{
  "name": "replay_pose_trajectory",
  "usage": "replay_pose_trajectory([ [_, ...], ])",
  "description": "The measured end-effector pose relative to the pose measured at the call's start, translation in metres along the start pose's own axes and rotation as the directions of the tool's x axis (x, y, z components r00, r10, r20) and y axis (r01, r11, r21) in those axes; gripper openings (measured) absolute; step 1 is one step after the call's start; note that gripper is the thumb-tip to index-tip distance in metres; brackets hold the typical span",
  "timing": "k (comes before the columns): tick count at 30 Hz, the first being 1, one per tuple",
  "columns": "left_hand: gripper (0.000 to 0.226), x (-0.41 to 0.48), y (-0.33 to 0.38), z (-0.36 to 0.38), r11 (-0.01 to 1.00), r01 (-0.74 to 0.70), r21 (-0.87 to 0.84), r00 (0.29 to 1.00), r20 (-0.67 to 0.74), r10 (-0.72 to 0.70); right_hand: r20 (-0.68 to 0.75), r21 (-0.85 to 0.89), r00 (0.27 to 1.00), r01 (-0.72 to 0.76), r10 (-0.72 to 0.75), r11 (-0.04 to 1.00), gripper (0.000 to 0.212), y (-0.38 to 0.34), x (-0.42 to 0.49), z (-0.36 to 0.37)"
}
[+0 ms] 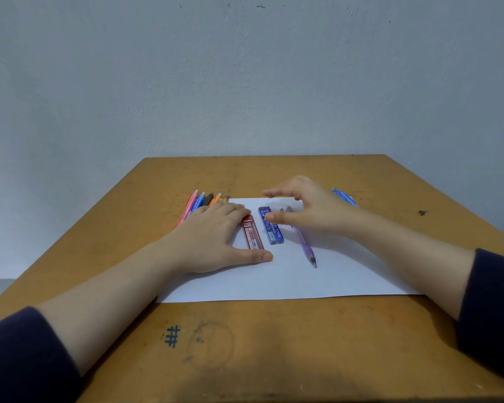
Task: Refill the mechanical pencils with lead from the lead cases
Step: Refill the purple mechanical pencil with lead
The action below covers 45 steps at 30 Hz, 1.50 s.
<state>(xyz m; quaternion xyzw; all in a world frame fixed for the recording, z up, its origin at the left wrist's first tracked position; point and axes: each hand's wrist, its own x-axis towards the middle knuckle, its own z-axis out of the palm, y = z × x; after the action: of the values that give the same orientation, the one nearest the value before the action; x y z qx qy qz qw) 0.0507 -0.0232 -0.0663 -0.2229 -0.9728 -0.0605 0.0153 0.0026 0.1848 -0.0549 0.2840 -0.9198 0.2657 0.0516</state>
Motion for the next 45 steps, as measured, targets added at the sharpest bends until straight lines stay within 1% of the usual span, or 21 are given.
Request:
replay_pose_trajectory([
  [3,0.103,0.000,0.000,0.000,1.000,0.014,0.016,0.998,0.067,-0.015,0.136,-0.161,0.990,-0.010,0.032,0.987,0.068,0.002,-0.002,0.003],
  [5,0.102,-0.001,0.001,-0.001,0.999,0.023,0.024,0.995,0.098,-0.025,0.170,-0.223,0.982,-0.047,0.086,0.974,0.073,0.004,-0.002,0.004],
  [8,0.102,-0.001,0.002,-0.002,0.999,0.023,0.032,0.993,0.114,-0.026,0.173,-0.213,0.976,-0.094,0.132,0.973,0.071,0.006,0.000,0.003],
  [12,0.102,-0.002,0.003,-0.003,0.999,0.024,0.039,0.992,0.124,-0.028,0.169,-0.168,0.985,-0.014,0.043,0.986,0.068,0.003,0.002,0.003],
  [15,0.103,-0.001,0.002,-0.003,0.998,0.031,0.048,0.992,0.124,-0.037,0.169,-0.148,0.986,0.012,0.014,0.989,0.069,0.000,0.002,0.002],
  [19,0.099,0.002,-0.002,-0.001,0.997,0.035,0.068,0.991,0.125,-0.043,0.111,-0.069,0.993,0.032,-0.024,0.997,0.076,-0.002,0.002,0.002],
  [23,0.085,0.005,-0.008,0.002,0.994,0.021,0.107,0.997,0.067,-0.028,0.008,0.046,0.993,0.115,-0.115,0.992,0.076,-0.005,0.002,0.004],
  [24,0.087,0.005,-0.010,0.002,0.992,0.025,0.122,0.998,0.055,-0.032,-0.030,0.066,0.991,0.130,-0.129,0.989,0.073,-0.007,0.002,0.004],
  [26,0.097,0.007,-0.013,0.002,0.989,0.038,0.142,0.999,0.028,-0.042,-0.110,0.121,0.984,0.150,-0.137,0.981,0.068,-0.011,0.002,0.005],
  [27,0.099,0.008,-0.015,0.003,0.988,0.045,0.147,0.999,0.017,-0.048,-0.149,0.165,0.979,0.163,-0.139,0.973,0.066,-0.013,0.001,0.006],
  [28,0.094,0.008,-0.016,0.003,0.987,0.056,0.149,0.998,0.009,-0.058,-0.181,0.210,0.974,0.173,-0.135,0.962,0.063,-0.014,0.001,0.006],
  [30,0.074,0.009,-0.017,0.003,0.985,0.071,0.155,0.997,-0.007,-0.070,-0.217,0.286,0.971,0.161,-0.100,0.945,0.057,-0.015,0.001,0.006],
  [31,0.067,0.009,-0.016,0.003,0.985,0.076,0.155,0.997,-0.019,-0.074,-0.224,0.320,0.972,0.145,-0.074,0.936,0.053,-0.016,0.000,0.005],
  [33,0.063,0.009,-0.015,0.002,0.984,0.089,0.152,0.996,-0.024,-0.086,-0.243,0.397,0.970,0.124,-0.026,0.909,0.048,-0.017,-0.001,0.004],
  [35,0.063,0.009,-0.014,0.002,0.986,0.094,0.137,0.995,-0.038,-0.089,-0.285,0.472,0.958,0.116,0.027,0.874,0.043,-0.019,-0.002,0.003],
  [37,0.071,0.008,-0.012,0.004,0.992,0.080,0.098,0.994,-0.083,-0.072,-0.299,0.553,0.949,0.086,0.101,0.828,0.036,-0.023,-0.004,0.002],
  [39,0.084,0.006,-0.008,0.003,0.999,0.054,-0.001,0.985,-0.163,-0.054,-0.306,0.617,0.939,0.070,0.157,0.784,0.030,-0.027,-0.006,0.001],
  [40,0.086,0.005,-0.005,0.002,0.997,0.037,-0.065,0.977,-0.208,-0.050,-0.321,0.632,0.931,0.074,0.174,0.772,0.028,-0.028,-0.006,0.001],
  [42,0.086,0.004,-0.002,0.001,0.986,-0.006,-0.166,0.956,-0.290,-0.043,-0.355,0.647,0.914,0.087,0.198,0.758,0.026,-0.032,-0.008,0.001],
  [45,0.077,0.004,0.000,0.002,0.969,-0.073,-0.237,0.919,-0.393,-0.027,-0.367,0.694,0.903,0.105,0.225,0.713,0.022,-0.037,-0.010,0.001],
])
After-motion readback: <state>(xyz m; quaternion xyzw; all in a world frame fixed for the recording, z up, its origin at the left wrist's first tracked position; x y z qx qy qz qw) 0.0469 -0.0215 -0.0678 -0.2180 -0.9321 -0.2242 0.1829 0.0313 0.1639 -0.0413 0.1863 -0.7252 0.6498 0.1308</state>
